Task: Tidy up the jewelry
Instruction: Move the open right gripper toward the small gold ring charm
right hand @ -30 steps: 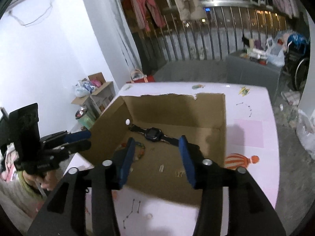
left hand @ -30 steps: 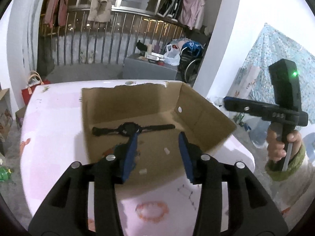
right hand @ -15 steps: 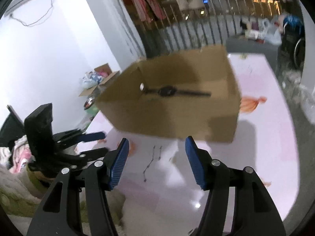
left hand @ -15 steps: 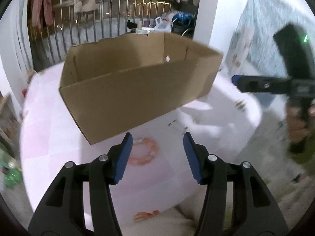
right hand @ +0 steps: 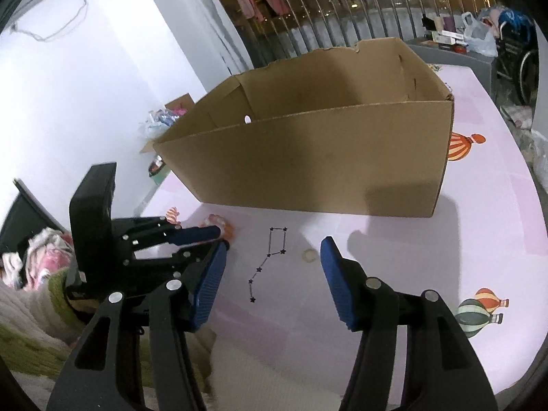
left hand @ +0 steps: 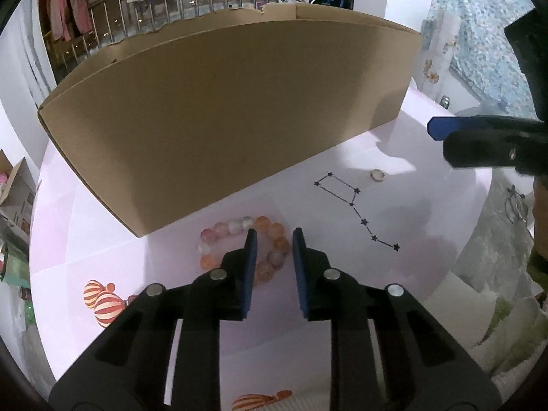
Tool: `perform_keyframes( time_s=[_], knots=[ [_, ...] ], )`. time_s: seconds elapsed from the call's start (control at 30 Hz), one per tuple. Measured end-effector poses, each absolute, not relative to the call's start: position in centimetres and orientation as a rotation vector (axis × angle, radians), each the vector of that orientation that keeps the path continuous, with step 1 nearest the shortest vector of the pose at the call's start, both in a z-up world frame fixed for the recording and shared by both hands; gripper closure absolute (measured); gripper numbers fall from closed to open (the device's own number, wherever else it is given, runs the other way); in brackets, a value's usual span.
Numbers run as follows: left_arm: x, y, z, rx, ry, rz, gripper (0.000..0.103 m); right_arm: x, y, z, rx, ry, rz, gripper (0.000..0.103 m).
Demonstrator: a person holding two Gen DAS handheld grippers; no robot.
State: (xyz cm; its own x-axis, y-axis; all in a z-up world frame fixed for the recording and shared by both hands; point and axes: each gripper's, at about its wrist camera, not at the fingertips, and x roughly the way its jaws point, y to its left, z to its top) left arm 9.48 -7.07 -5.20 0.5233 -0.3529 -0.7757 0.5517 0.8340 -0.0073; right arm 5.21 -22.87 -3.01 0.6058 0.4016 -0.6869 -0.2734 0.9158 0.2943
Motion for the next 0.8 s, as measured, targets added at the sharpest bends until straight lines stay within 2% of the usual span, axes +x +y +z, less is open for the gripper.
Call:
perform_keyframes(
  time_s=[0.17,0.53,0.8],
  knots=[
    [9.7,-7.0,-5.3,0.251,0.860,-0.535,0.095,5.5,-22.3,-3.6,0.108,0.839,0.375,0.052],
    [10.2,-7.4,-4.9,0.214,0.864,-0.523,0.095,7.1,-21.5,-6.1,-0.003,0.873,0.318,0.070],
    [10.2,-7.7,-4.9,0.203,0.868,-0.520,0.095,6.8,-21.5,-6.0,0.034,0.899,0.303,0.074]
  ],
)
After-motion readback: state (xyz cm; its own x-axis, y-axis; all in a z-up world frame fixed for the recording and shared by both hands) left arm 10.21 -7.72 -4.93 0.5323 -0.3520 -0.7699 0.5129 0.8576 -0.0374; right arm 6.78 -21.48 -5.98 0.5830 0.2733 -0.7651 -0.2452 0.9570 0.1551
